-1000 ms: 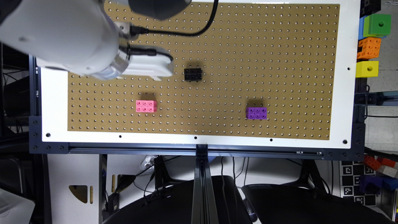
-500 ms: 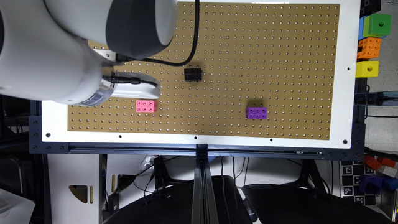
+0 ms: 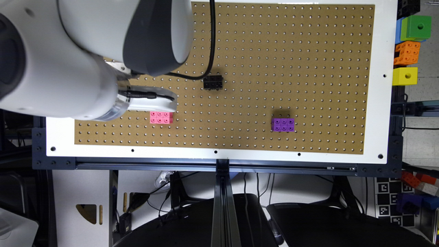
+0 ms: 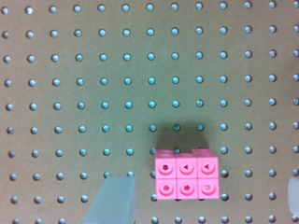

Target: Pick up pink block.

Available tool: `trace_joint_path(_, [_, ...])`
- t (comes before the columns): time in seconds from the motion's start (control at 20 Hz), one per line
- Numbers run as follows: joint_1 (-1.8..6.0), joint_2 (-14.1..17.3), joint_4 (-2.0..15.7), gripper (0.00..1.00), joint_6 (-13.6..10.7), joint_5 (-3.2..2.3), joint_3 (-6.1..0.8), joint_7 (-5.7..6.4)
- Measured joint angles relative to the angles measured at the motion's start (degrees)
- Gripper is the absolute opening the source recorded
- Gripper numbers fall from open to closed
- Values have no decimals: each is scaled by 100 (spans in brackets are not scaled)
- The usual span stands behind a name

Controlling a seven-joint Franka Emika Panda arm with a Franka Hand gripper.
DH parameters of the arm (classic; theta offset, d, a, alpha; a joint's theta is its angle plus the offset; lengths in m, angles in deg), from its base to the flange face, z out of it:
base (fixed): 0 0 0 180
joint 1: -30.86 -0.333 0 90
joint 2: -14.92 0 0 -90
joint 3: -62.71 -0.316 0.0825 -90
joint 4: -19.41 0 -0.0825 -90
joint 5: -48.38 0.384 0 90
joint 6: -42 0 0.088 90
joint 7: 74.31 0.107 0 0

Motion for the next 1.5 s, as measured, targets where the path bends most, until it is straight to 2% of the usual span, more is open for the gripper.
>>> trace_joint_path(0.25, [2,150,78,100,25,0,0,-1])
trace_joint_path(0.4, [2,415,109,100,257,-1,0,-1])
trace_joint_path(0.5, [-2,560,238,100,312,-2,-2,-1])
trace_joint_path(0.65, [-12,742,530,100,258,-2,-3,-1])
trace_joint_path(0.9, [-15,994,677,100,291,-2,-3,-1])
trace_joint_path(1.5, [-46,1377,719,100,523,-2,-13,-1])
